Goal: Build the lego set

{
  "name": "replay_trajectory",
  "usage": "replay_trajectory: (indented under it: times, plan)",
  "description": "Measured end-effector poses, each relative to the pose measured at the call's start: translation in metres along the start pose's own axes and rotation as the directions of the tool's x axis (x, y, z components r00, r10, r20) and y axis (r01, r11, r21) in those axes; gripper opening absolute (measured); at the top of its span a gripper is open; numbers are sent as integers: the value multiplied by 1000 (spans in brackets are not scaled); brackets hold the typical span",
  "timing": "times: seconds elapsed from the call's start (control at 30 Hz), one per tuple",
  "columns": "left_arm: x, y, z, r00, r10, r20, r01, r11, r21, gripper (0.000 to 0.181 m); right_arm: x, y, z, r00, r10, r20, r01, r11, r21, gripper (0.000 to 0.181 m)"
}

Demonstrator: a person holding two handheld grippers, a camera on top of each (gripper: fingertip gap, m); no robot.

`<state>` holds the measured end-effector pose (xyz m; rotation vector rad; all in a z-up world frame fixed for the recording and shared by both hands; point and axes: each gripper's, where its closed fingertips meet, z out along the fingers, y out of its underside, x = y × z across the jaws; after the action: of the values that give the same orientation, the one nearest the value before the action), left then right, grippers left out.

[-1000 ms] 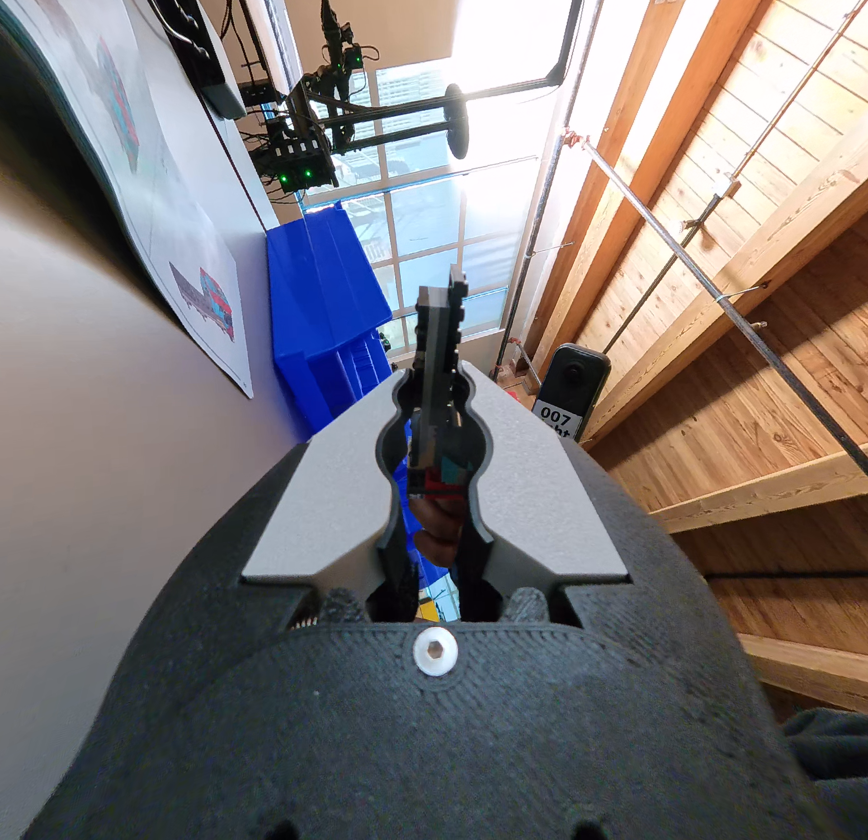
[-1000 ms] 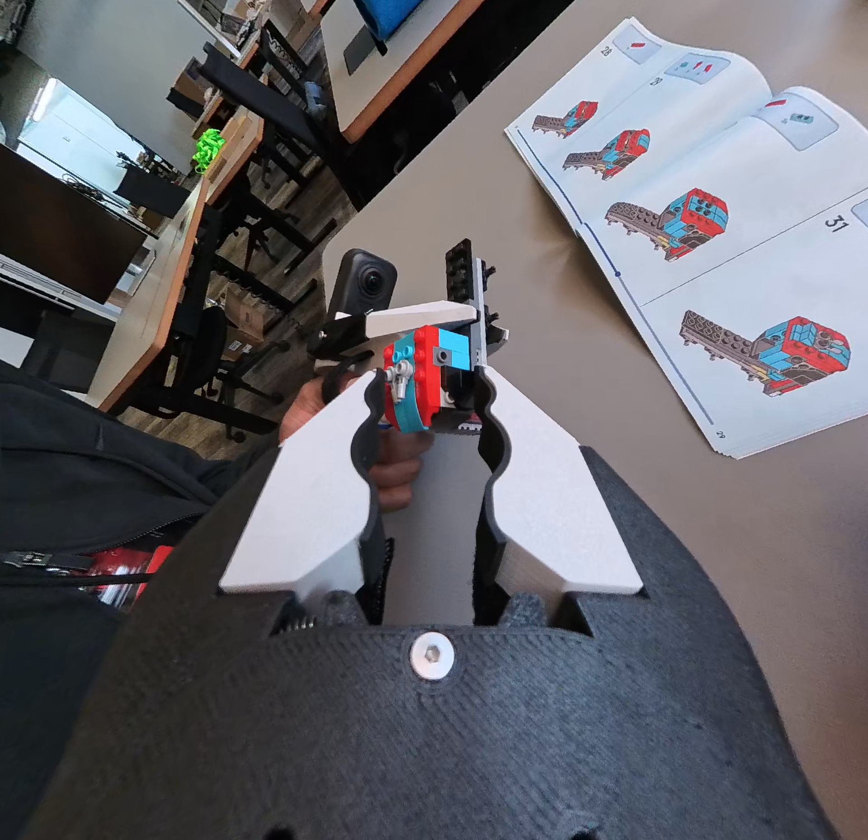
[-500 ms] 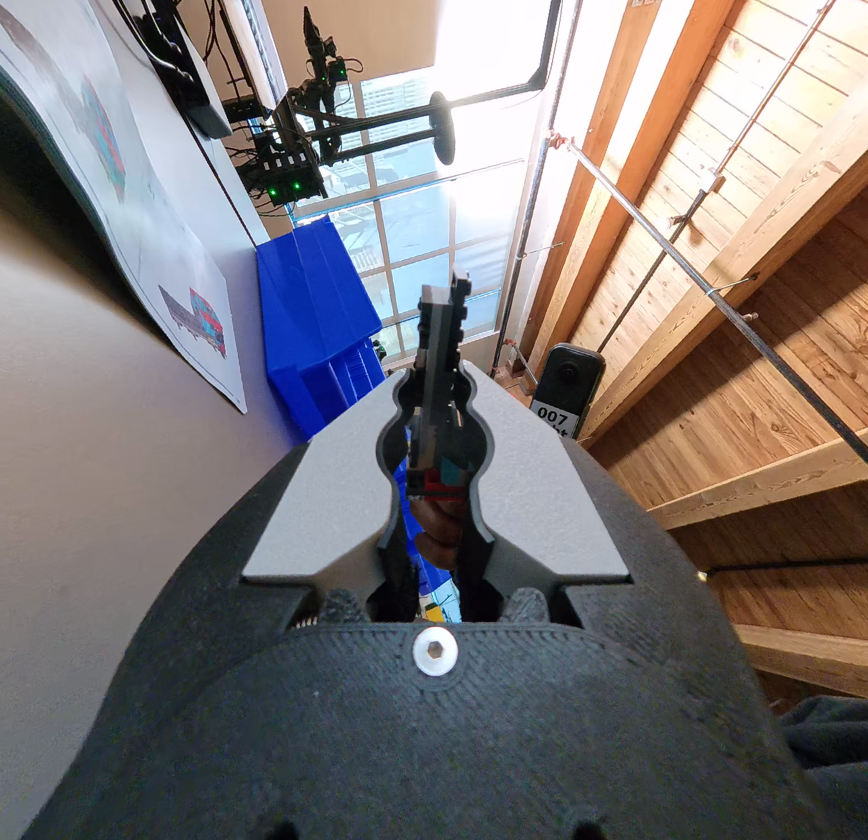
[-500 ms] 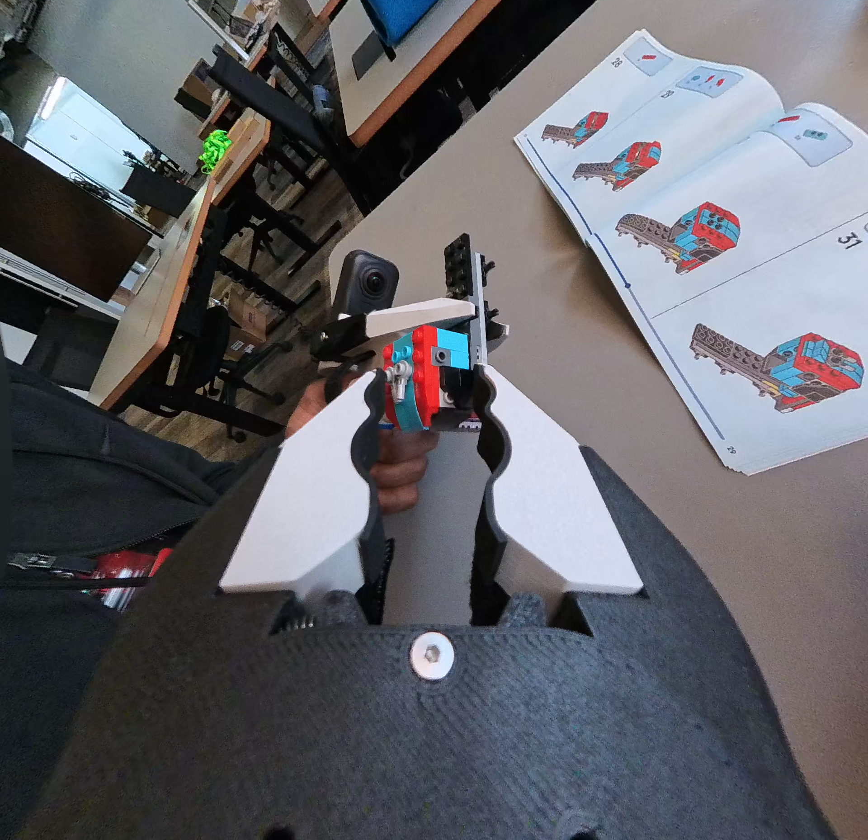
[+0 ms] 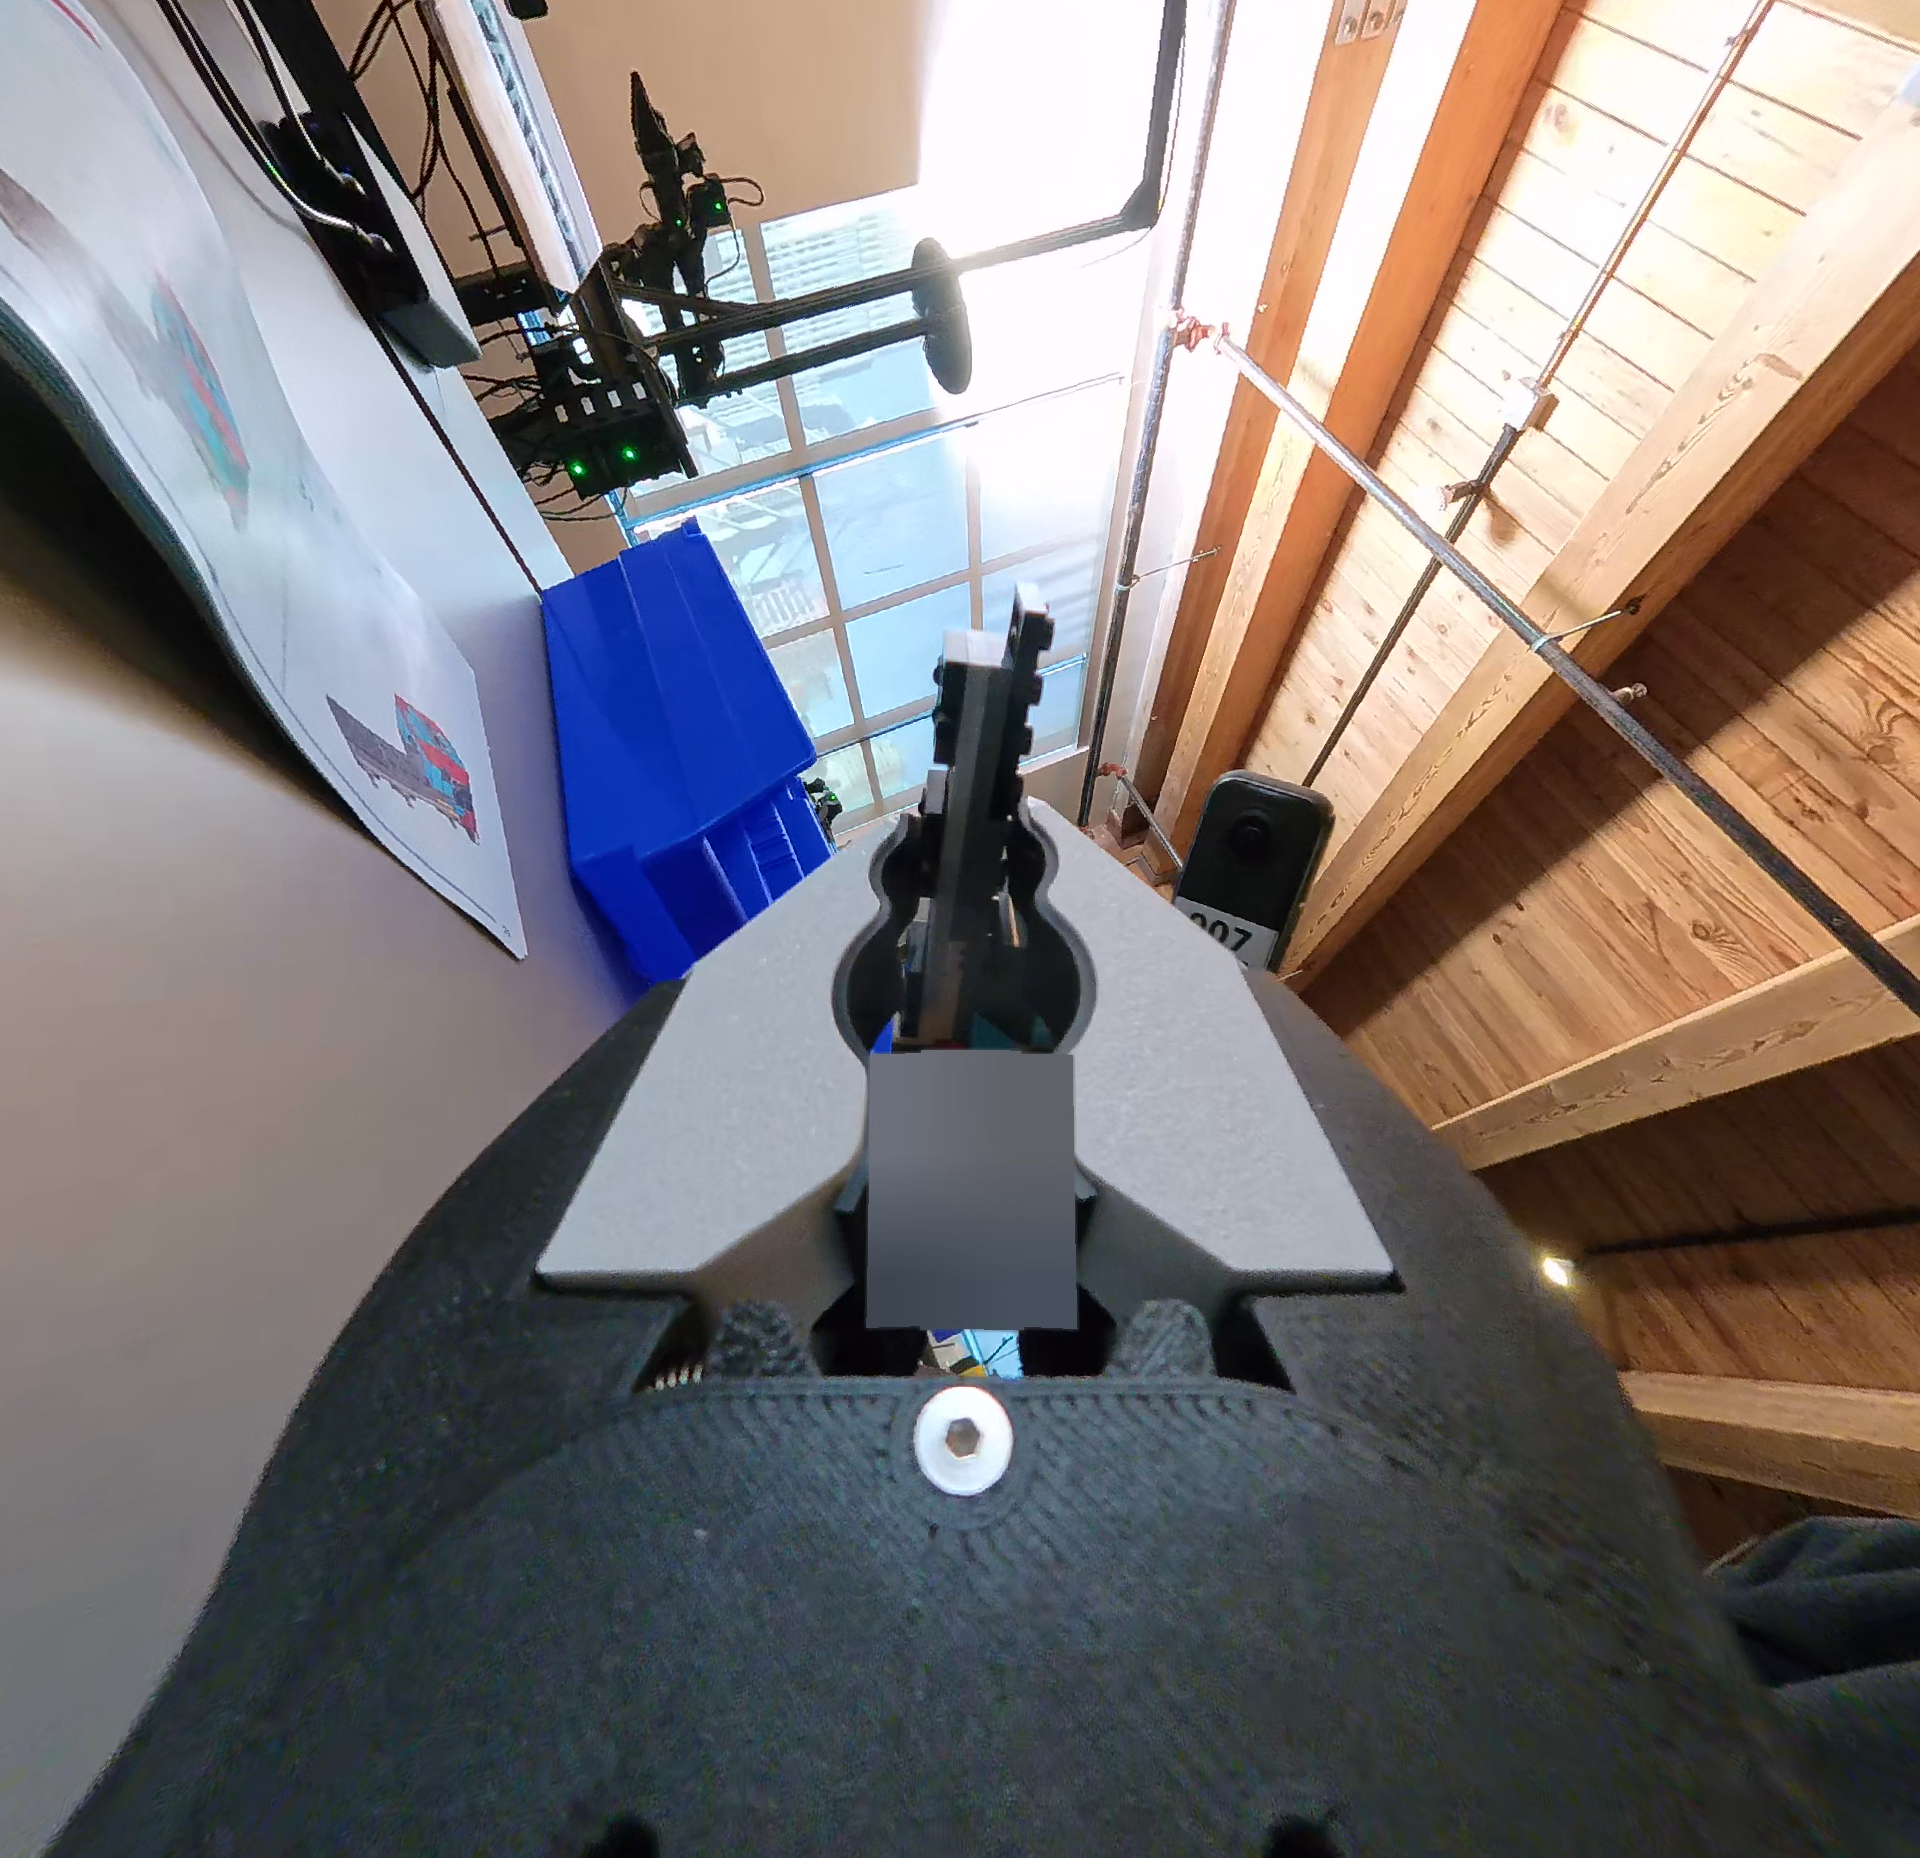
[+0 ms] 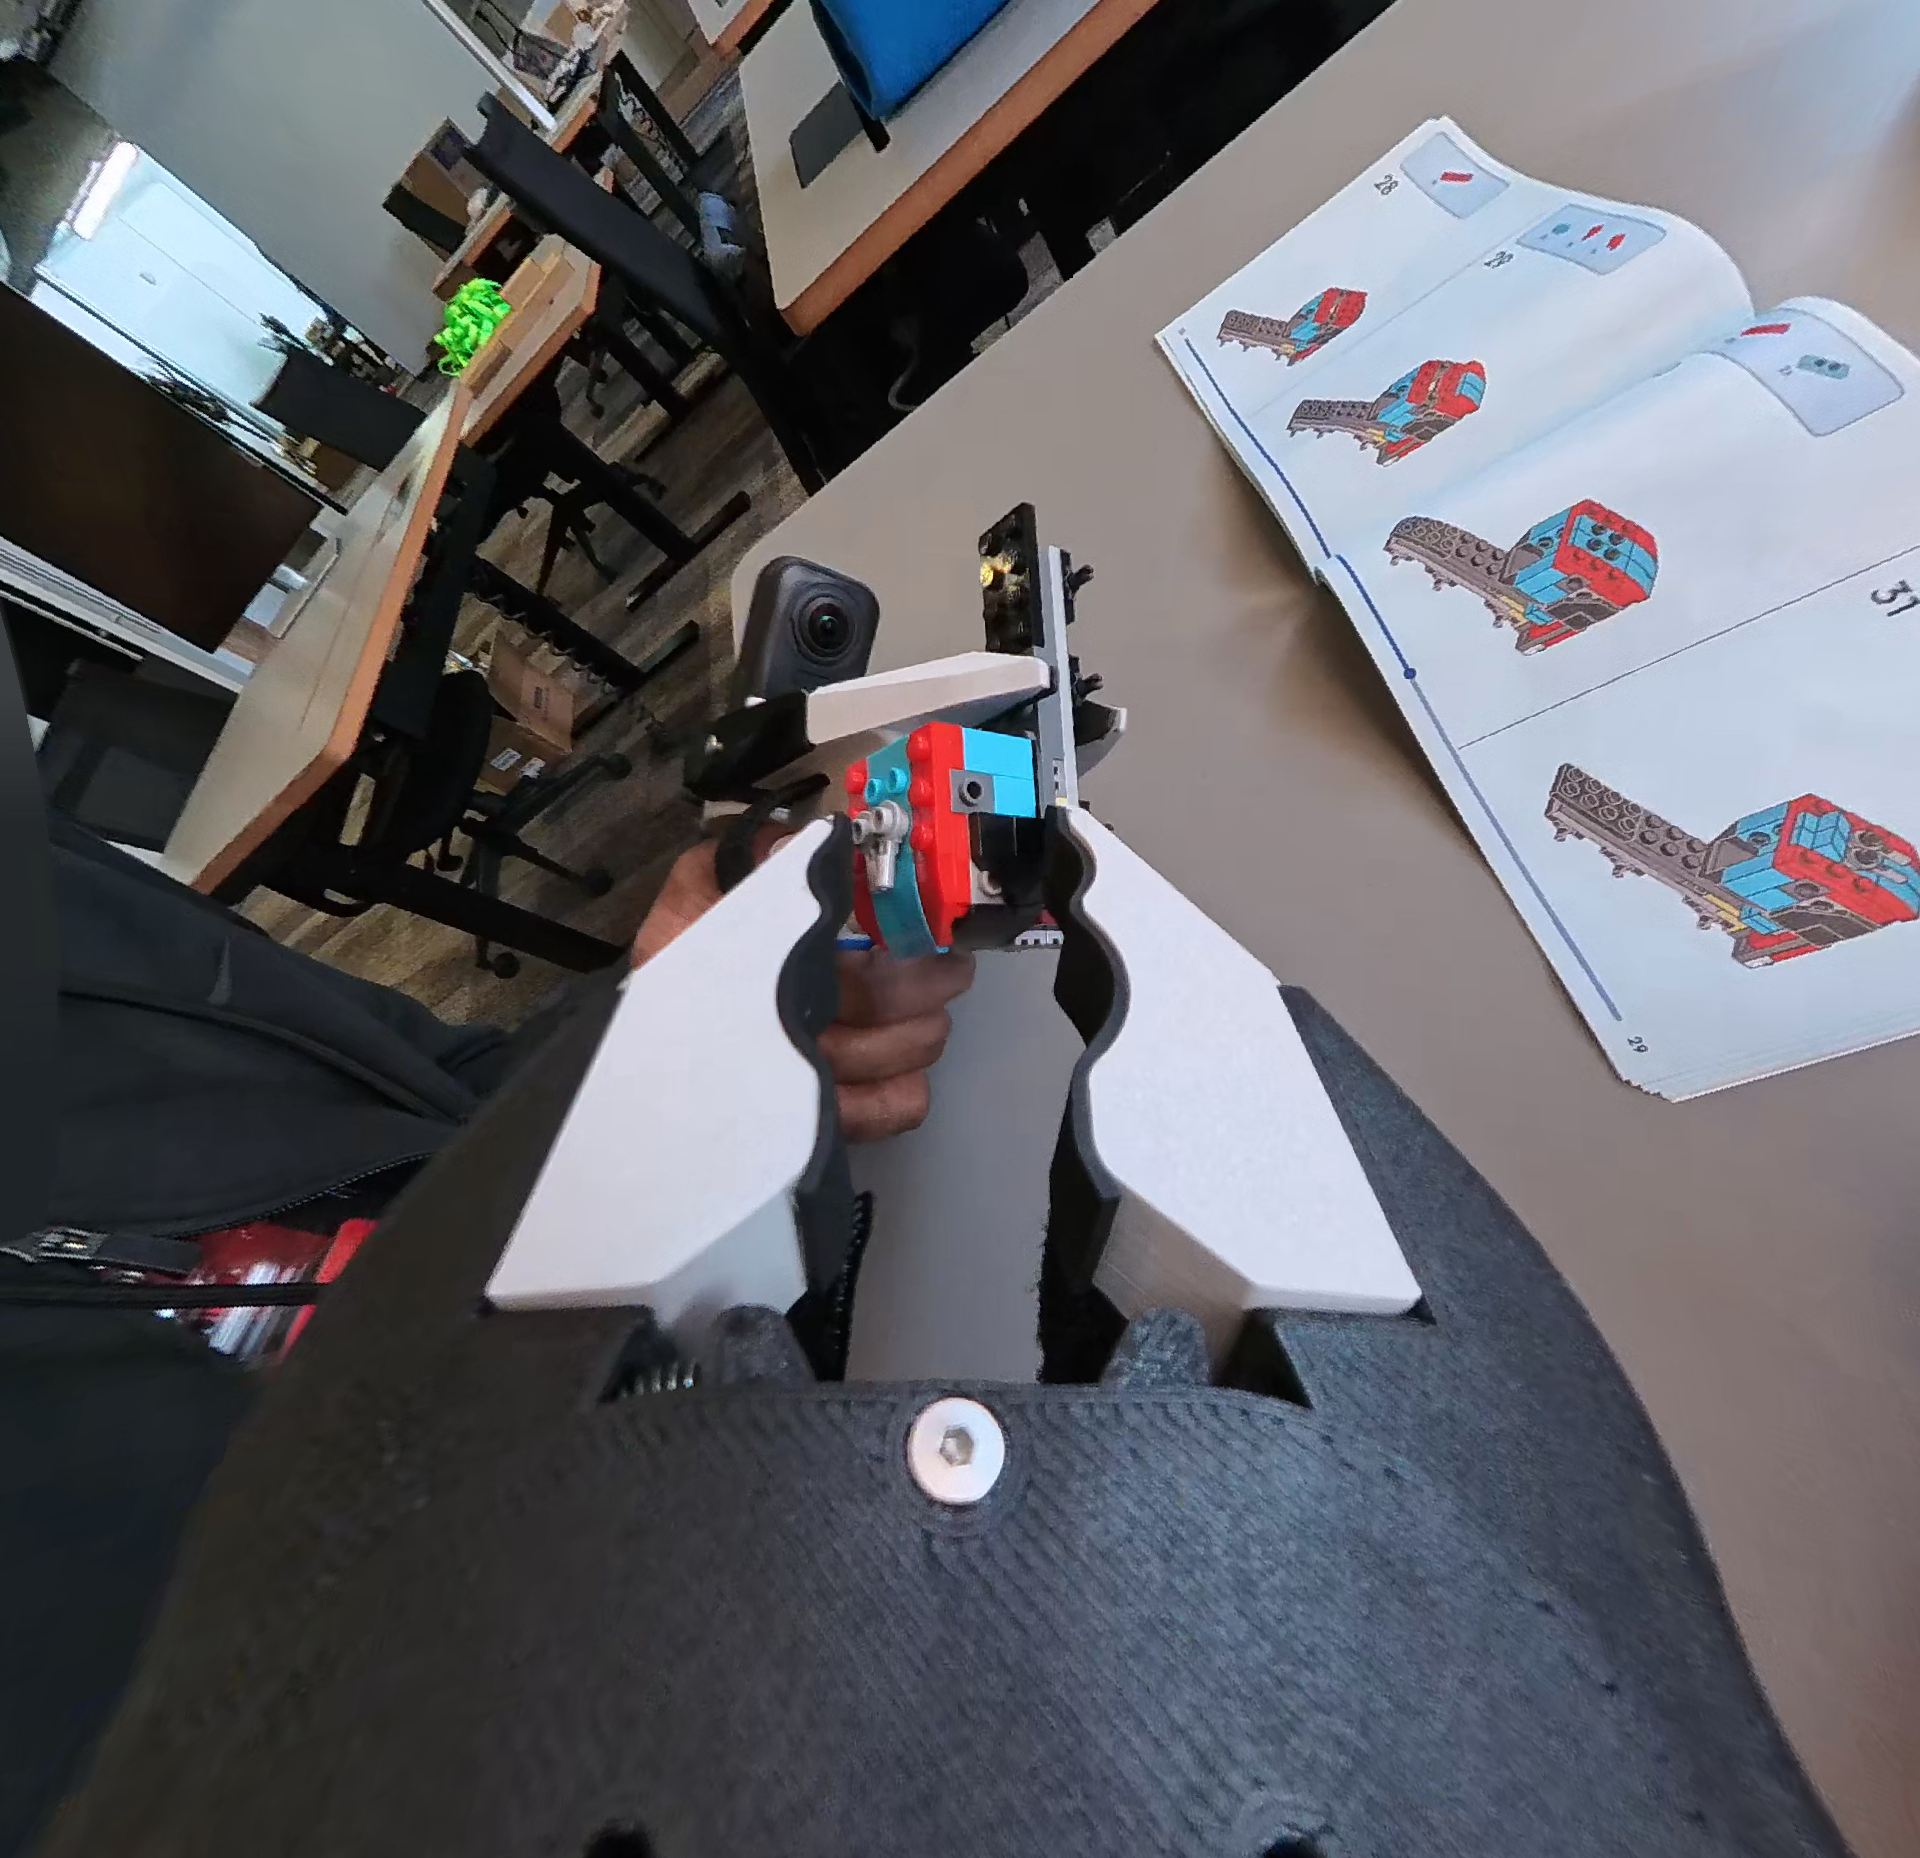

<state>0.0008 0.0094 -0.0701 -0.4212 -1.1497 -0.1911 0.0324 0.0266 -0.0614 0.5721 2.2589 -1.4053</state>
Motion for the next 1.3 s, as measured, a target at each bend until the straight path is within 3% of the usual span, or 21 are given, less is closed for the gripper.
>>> replay_trajectory:
  times: [0.37,0.87,1.17,1.3]
  plan:
    - [0,-5,-2,1000,-16,-4,16,999,27,17,-2,0,5,987,-140,-77,141,990,-3,37]
    - [0,-8,-2,1000,-27,-7,27,999,46,17,-3,-2,8,980,-178,-91,181,983,24,38]
    - [1,-19,-7,1000,-16,-15,18,996,89,15,-10,-20,-5,998,-64,-14,66,986,154,44]
    - [3,-15,-6,1000,-7,-19,8,997,76,15,-8,-20,0,999,-45,-26,48,990,130,39]
